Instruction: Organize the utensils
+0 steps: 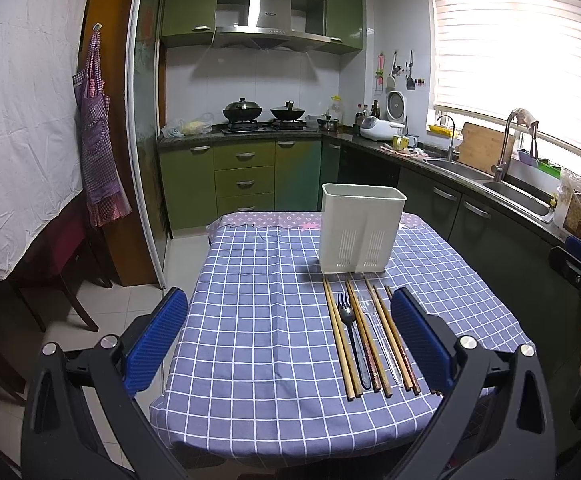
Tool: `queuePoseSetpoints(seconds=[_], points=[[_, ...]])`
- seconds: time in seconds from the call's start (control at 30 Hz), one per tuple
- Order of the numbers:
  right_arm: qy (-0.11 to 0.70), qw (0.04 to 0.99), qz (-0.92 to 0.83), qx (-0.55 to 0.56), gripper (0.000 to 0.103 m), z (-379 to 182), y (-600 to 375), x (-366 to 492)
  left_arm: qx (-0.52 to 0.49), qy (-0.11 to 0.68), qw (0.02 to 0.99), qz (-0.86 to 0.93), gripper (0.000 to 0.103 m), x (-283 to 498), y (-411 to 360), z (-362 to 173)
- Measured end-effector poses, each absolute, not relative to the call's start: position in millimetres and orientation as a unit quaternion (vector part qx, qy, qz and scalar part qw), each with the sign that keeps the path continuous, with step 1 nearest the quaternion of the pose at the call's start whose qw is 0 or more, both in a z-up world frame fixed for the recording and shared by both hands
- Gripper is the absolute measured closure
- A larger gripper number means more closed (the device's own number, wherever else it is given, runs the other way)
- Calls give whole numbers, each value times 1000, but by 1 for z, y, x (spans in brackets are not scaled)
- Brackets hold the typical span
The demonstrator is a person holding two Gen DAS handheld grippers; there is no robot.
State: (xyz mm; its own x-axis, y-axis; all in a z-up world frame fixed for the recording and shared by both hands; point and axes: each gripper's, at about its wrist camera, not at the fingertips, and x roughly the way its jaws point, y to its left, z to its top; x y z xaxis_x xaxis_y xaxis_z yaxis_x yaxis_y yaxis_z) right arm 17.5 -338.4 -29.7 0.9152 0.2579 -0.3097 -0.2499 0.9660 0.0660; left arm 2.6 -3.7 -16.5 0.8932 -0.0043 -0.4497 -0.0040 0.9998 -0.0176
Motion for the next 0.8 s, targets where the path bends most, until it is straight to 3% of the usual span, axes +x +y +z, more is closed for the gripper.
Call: queuePoseSetpoints(seconds=[0.8], points=[[166, 977, 133, 12, 4, -33, -336, 23, -9, 237, 971, -3, 6, 2, -6, -23]])
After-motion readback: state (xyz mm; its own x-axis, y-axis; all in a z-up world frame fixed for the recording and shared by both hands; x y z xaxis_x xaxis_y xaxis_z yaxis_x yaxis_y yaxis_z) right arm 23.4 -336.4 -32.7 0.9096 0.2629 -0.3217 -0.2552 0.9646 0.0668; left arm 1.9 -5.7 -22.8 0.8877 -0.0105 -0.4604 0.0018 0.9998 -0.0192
